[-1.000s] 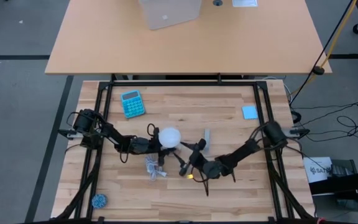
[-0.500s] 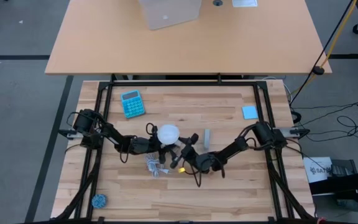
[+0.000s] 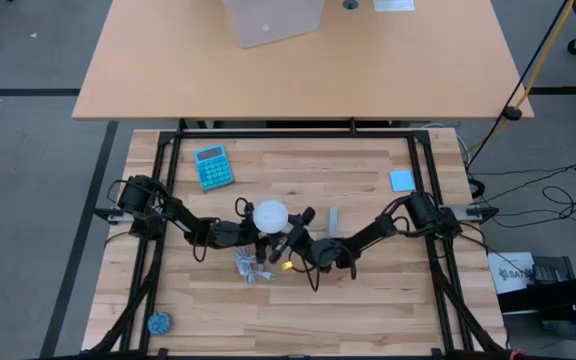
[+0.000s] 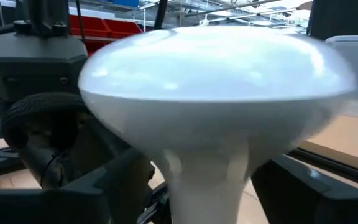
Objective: Screw lightbulb
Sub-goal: Remove the light bulb from the lamp
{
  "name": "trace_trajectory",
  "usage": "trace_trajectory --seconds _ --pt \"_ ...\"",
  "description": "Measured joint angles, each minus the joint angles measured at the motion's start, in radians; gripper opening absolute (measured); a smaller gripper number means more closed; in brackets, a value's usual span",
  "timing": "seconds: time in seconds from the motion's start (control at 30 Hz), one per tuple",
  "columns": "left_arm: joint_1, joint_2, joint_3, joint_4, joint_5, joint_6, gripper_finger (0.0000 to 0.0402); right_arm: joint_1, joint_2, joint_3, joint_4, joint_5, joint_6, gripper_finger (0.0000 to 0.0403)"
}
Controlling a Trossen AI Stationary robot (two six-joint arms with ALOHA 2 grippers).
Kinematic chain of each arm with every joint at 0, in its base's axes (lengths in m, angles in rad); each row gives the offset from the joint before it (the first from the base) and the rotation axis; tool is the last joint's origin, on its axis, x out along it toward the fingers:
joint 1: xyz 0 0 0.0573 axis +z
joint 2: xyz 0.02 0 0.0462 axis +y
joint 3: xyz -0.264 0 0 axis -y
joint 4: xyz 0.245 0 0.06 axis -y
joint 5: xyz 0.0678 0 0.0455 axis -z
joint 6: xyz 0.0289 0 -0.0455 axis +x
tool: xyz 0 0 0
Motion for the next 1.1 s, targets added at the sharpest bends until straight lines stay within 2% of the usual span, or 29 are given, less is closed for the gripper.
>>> trace_trajectory --seconds 0.2,0.3,0.9,1.1 --pt "0.000 -0.001 0.000 0.004 0.028 0.000 0.0176 -0.001 -0.003 0.000 -0.010 -0.008 -0.005 0.0191" --pt "0.000 -0.002 0.000 0.006 0.046 0.002 0.0176 -0.001 -0.003 -0.001 -0.015 -0.029 -0.011 0.0174" --pt "-0.001 -0.002 -0.006 0.001 0.188 0.042 0.0176 0.001 -0.011 -0.009 -0.081 -0.163 -0.050 0.0169" --pt "-0.006 -0.001 -0.001 -0.010 0.279 0.069 0.0176 -0.004 -0.070 -0.097 -0.095 -0.350 -0.023 0.0168"
